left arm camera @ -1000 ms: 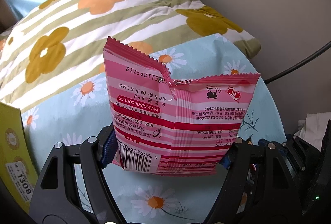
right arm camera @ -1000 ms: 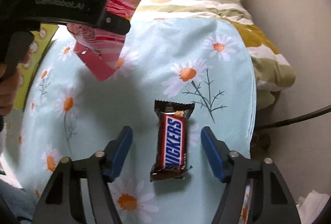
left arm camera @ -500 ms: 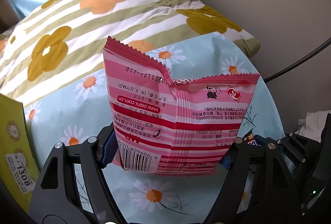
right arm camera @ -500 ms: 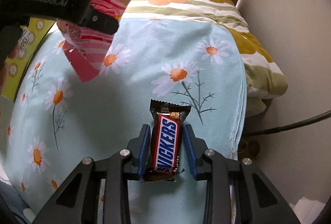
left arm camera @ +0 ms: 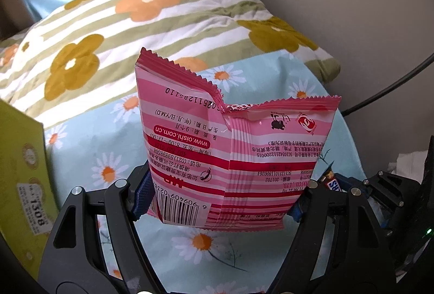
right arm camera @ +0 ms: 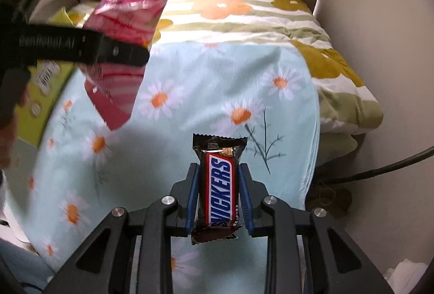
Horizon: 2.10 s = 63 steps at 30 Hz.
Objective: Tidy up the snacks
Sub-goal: 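Lift the pink bag and Snickers bar and carry both over the yellow box, then open both tools to drop the pink bag and Snickers into the box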
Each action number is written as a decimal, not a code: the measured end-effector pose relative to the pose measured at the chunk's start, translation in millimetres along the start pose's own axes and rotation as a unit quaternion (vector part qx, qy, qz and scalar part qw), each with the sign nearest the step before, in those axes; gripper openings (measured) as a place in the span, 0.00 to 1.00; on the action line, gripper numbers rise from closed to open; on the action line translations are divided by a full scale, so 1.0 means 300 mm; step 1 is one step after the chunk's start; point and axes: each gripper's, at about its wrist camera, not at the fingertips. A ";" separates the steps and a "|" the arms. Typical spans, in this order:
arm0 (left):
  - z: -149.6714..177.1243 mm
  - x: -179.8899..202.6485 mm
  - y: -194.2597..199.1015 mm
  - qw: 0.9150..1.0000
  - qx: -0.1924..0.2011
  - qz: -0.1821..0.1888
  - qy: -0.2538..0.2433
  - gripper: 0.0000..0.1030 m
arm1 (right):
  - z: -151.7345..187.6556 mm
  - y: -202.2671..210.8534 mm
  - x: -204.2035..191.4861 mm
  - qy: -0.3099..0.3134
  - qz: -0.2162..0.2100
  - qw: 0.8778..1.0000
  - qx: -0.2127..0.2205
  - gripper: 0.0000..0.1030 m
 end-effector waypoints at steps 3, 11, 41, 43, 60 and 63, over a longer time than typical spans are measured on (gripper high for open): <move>0.003 -0.027 0.056 1.000 0.010 -0.001 0.018 0.71 | -0.033 0.055 -0.020 0.000 -0.012 1.000 0.022 0.25; 0.018 -0.163 0.298 0.995 0.052 -0.029 0.076 0.71 | -0.161 0.226 -0.132 0.035 -0.044 0.996 0.074 0.25; 0.387 -1.315 0.580 0.968 0.069 -0.130 0.206 0.71 | -0.524 0.068 -1.104 0.133 -0.148 0.971 0.132 0.25; 0.391 -1.350 0.550 0.971 0.058 -0.124 0.197 0.72 | -0.523 0.043 -1.136 0.128 -0.148 0.973 0.126 0.25; 0.498 -1.418 0.522 0.972 0.058 -0.109 0.201 1.00 | -0.455 -0.058 -1.229 0.119 -0.146 0.980 0.068 0.25; 0.517 -1.438 0.526 0.970 0.055 -0.105 0.214 1.00 | -0.455 -0.071 -1.242 0.121 -0.156 0.978 0.062 0.25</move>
Point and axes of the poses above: each gripper's, at about its wrist camera, not at the fingertips, and y roughly against the way its jaws point, x to its right, z to its underside, and after that the axes turned 13 degrees about -z, right-handed
